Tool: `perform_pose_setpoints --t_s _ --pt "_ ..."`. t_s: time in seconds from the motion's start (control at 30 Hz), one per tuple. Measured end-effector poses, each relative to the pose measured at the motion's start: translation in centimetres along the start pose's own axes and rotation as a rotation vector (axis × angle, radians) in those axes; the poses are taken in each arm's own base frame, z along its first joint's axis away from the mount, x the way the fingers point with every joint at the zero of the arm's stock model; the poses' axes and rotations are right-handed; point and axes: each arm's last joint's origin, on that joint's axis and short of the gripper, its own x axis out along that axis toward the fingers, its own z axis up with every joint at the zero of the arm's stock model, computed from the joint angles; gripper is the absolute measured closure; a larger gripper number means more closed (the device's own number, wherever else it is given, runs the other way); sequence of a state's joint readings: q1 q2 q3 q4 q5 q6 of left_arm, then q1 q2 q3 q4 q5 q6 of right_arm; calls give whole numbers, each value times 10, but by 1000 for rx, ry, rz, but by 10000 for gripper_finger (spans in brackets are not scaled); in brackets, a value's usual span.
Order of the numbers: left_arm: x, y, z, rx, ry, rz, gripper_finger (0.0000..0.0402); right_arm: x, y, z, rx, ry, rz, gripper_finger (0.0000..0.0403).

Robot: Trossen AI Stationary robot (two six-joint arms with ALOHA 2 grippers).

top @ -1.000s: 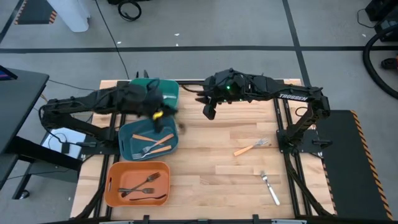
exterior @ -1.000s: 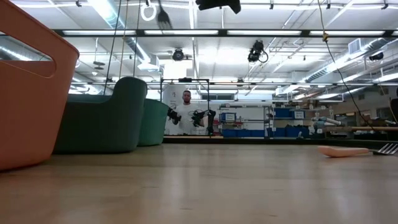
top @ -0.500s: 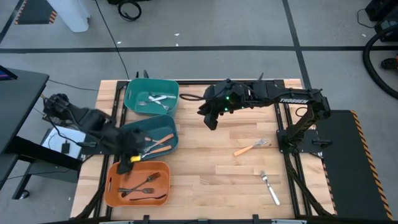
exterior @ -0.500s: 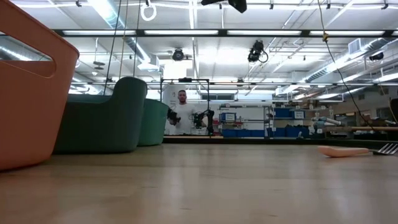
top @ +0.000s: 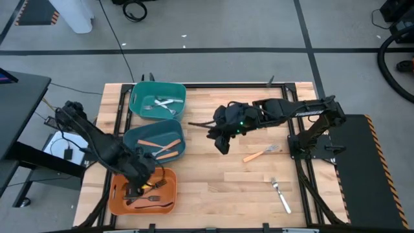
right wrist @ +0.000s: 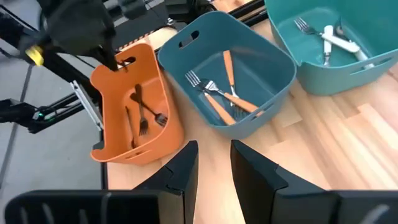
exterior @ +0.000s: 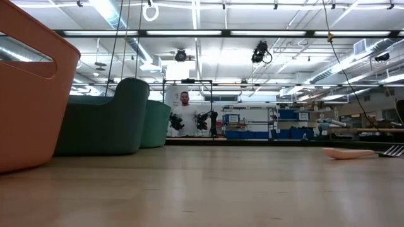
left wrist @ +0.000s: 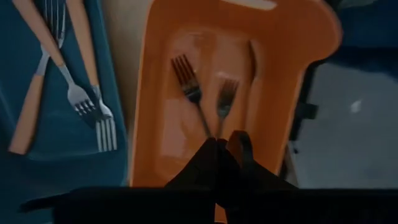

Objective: Sort silverware by color (type)
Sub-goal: Put the black fork into the orange bin, then put the orange fork into the blue bin

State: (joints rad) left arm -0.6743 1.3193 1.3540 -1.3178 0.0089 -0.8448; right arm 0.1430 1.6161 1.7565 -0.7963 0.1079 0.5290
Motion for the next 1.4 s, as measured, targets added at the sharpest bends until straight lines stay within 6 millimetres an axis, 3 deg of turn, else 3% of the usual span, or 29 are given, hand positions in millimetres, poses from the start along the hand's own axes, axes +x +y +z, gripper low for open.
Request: perform_pose_setpoints --t_s 0.37,0.63,0.87,1.03,1.4 --pt "51 -13 23 151 130 149 388 -5 31 -19 19 24 53 302" --pt "70 -17 33 165 152 165 360 -8 43 -29 68 51 74 302" --pt "72 -17 37 133 141 133 311 -12 46 -43 66 110 -6 302" --pt "70 -14 40 101 136 134 301 -15 43 -56 20 187 -102 302" --pt "32 14 47 69 22 69 301 -17 7 -84 -156 468 -413 302"
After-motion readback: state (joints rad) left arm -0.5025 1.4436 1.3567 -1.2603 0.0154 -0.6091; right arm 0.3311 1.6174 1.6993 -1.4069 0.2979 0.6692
